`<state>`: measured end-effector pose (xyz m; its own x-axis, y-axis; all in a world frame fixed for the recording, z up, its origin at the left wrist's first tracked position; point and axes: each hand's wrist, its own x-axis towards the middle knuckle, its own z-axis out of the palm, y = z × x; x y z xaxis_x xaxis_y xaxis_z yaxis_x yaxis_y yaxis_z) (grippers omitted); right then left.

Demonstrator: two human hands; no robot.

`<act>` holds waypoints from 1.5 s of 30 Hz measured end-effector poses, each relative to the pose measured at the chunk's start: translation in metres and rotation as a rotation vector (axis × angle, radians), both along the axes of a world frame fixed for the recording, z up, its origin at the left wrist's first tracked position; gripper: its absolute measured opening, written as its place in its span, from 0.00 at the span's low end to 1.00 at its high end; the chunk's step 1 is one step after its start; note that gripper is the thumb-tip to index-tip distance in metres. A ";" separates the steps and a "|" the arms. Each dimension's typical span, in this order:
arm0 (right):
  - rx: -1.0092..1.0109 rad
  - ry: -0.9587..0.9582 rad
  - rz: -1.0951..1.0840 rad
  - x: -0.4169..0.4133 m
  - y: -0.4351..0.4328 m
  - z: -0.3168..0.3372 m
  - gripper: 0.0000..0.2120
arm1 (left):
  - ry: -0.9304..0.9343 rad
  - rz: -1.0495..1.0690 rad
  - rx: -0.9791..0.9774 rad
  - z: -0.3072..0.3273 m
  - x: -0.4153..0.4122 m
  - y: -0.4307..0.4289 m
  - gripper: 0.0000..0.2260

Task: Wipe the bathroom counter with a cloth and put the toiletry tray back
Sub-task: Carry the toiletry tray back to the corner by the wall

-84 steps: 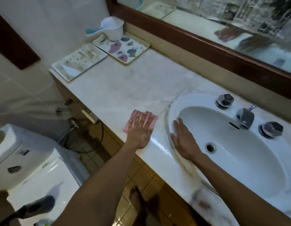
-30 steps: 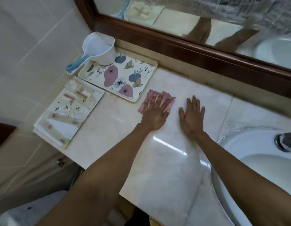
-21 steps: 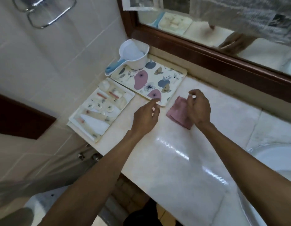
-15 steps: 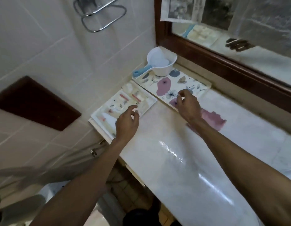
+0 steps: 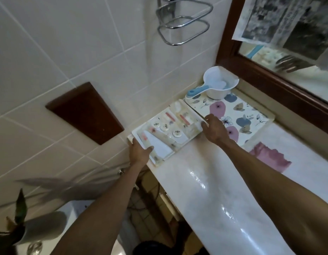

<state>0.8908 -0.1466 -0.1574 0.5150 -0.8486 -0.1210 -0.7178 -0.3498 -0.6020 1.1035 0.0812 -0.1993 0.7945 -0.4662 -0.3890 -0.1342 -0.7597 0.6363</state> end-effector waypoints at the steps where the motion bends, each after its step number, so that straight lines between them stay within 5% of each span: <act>1: -0.001 0.004 -0.005 0.001 -0.001 -0.002 0.18 | 0.000 0.007 -0.009 -0.001 0.000 0.000 0.36; 14: 0.181 0.120 0.015 0.026 0.024 -0.025 0.30 | -0.036 -0.179 0.072 0.014 0.026 0.026 0.40; 26: 0.252 -0.157 -0.160 -0.051 0.045 -0.016 0.47 | 0.045 -0.337 -0.042 0.044 0.004 0.020 0.41; 38: 0.030 -0.258 -0.379 -0.238 0.088 0.031 0.36 | 0.073 -0.570 -0.151 0.086 -0.130 -0.031 0.47; 45: -0.004 -0.236 -0.654 -0.406 0.182 0.046 0.43 | 0.122 -0.798 -0.244 0.102 -0.279 -0.012 0.43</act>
